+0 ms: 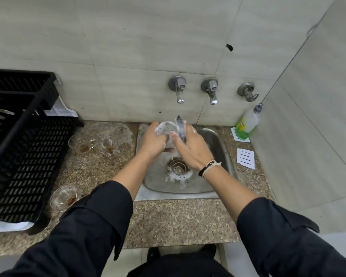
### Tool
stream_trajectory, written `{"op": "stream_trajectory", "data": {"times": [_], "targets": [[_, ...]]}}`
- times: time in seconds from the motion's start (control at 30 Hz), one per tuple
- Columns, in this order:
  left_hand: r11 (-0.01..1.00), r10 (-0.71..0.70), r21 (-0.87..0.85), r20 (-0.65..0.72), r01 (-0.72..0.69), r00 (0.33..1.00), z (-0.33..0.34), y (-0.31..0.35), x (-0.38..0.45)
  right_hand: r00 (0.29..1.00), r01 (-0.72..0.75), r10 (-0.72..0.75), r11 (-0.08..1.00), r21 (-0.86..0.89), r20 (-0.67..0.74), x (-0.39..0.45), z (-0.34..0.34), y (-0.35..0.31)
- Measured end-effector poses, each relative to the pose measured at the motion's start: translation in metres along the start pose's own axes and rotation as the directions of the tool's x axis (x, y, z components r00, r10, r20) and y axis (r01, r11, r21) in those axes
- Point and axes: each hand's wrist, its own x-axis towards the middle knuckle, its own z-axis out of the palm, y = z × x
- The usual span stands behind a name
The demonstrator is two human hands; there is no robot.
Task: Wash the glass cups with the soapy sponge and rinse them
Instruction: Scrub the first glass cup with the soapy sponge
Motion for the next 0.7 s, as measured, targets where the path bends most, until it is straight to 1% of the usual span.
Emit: {"op": "stream_trajectory", "data": {"times": [0.03,0.07,0.1,0.13,0.17,0.2,0.27,0.33,0.4,0.47,0.5,0.53,0.57,0.6,0.63,0.67,0.7], "targets": [[0.998,0.014,0.067,-0.016,-0.012,1.000,0.001,-0.001,-0.003,0.999,-0.050,0.050,0.999,0.011,0.006,0.007,-0.003,0.001],[0.993,0.030,0.115,-0.049,-0.024,0.998,0.002,0.001,-0.007,0.998,-0.066,0.066,0.998,-0.005,0.005,0.014,-0.005,0.001],[0.992,0.037,0.119,-0.063,-0.030,0.997,0.003,0.002,-0.008,0.998,-0.065,0.065,0.997,-0.040,-0.005,0.021,-0.006,0.001],[0.997,0.039,0.072,-0.046,-0.035,0.998,0.004,0.002,-0.009,0.998,-0.055,0.054,0.996,-0.072,-0.019,0.025,-0.008,0.000],[1.000,0.022,-0.016,0.004,-0.022,1.000,0.003,0.001,-0.006,0.998,-0.054,0.051,0.994,-0.090,-0.035,0.029,-0.009,0.000],[0.993,-0.012,-0.113,0.068,0.020,0.998,0.002,0.000,-0.005,0.997,-0.065,0.060,0.995,-0.080,-0.054,0.031,-0.011,0.000],[0.964,-0.102,-0.225,0.185,0.144,0.977,-0.001,-0.004,-0.004,0.991,-0.105,0.104,0.994,-0.005,-0.089,0.032,-0.014,-0.002],[0.918,-0.190,-0.294,0.263,0.267,0.946,-0.003,-0.004,-0.005,0.984,-0.147,0.156,0.984,0.098,-0.088,0.028,-0.009,-0.004],[0.859,-0.207,-0.403,0.288,0.314,0.935,-0.005,-0.005,-0.007,0.984,-0.143,0.156,0.979,0.144,-0.089,0.023,-0.001,-0.008],[0.743,-0.220,-0.570,0.286,0.350,0.933,-0.008,-0.007,-0.003,0.986,-0.151,0.163,0.964,0.219,-0.037,0.020,0.003,-0.010],[0.694,-0.237,-0.626,0.268,0.355,0.934,-0.008,-0.008,-0.001,0.983,-0.178,0.182,0.943,0.280,0.010,0.018,0.003,-0.012],[0.670,-0.253,-0.657,0.235,0.345,0.938,-0.007,-0.009,0.000,0.980,-0.200,0.192,0.925,0.324,0.055,0.016,0.004,-0.013],[0.666,-0.270,-0.670,0.193,0.328,0.943,-0.005,-0.009,0.001,0.982,-0.187,0.178,0.919,0.346,0.059,0.015,0.004,-0.014],[0.675,-0.285,-0.669,0.151,0.310,0.947,-0.003,-0.010,0.001,0.992,-0.115,0.126,0.943,0.313,-0.016,0.013,0.005,-0.013],[0.682,-0.294,-0.670,0.117,0.294,0.949,-0.002,-0.012,0.001,0.989,-0.007,0.042,0.971,0.239,-0.141,0.013,0.005,-0.013],[0.680,-0.297,-0.677,0.098,0.282,0.950,-0.001,-0.013,0.002,0.964,0.098,-0.061,0.986,0.132,-0.260,0.014,0.005,-0.011],[0.677,-0.296,-0.684,0.088,0.273,0.951,-0.001,-0.015,0.003,0.932,0.179,-0.161,0.983,0.027,-0.326,0.015,0.005,-0.010]]}}
